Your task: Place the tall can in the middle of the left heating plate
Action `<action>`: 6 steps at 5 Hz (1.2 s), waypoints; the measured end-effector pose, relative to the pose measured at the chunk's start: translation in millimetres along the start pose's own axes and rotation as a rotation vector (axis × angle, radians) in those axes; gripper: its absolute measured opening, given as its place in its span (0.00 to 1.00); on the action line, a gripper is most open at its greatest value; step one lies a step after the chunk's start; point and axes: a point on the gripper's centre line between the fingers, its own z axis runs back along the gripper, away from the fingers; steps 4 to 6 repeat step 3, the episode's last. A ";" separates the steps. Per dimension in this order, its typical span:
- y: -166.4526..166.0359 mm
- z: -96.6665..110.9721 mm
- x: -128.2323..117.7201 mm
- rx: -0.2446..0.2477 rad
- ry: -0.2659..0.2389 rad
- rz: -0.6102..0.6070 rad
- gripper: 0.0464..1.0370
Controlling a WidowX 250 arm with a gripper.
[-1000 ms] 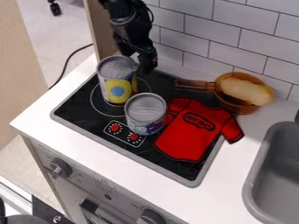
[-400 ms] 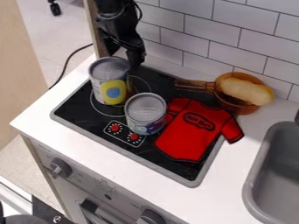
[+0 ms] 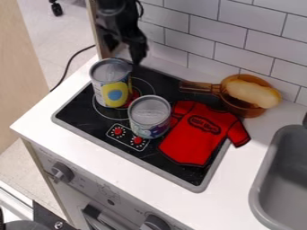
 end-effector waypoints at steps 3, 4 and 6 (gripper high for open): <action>-80.8 24.1 1.2 -0.089 -0.061 -0.127 0.96; -80.8 24.1 1.2 -0.089 -0.061 -0.127 0.96; -80.8 24.1 1.2 -0.089 -0.061 -0.127 0.96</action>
